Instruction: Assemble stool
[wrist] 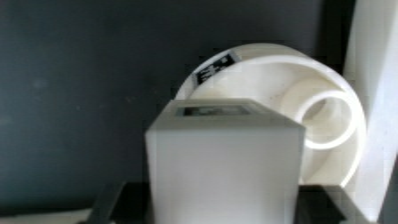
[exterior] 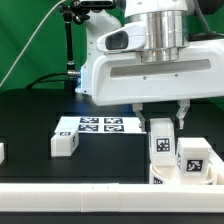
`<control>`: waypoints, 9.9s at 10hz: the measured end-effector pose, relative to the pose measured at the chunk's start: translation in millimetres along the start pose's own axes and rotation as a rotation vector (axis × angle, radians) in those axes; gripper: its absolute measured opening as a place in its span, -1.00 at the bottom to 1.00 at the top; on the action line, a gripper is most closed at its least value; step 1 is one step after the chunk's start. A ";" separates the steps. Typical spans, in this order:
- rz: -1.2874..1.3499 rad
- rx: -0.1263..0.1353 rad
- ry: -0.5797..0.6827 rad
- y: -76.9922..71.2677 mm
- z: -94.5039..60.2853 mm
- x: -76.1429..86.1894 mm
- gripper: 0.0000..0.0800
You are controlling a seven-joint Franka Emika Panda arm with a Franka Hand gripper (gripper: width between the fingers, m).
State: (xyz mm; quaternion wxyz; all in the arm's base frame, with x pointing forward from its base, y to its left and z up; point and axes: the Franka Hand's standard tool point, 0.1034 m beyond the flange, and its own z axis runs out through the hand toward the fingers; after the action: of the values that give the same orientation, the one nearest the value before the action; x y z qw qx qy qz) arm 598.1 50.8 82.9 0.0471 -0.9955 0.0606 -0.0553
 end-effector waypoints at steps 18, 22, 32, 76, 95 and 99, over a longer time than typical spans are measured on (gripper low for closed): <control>1.478 0.108 -0.038 -9.3 2.9 -3.8 -0.16; 1.724 0.123 -0.067 -9.9 3.2 -4.1 -0.16; 1.640 0.143 -0.116 -26.7 -14.5 -0.5 0.61; -0.813 -0.041 -0.043 -2.9 6.8 0.1 -0.15; 0.930 0.024 0.010 -6.0 9.2 -6.9 -0.15; 1.297 0.058 -0.015 -8.3 9.4 -8.1 -0.15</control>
Offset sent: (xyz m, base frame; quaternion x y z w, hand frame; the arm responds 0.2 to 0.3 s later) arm -0.0053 0.0054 -0.0096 -0.0065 -0.0033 0.2336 0.9723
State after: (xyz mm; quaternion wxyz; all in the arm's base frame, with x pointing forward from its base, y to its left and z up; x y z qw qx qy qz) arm 592.1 60.8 73.6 0.0984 -0.7556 0.6475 -0.0104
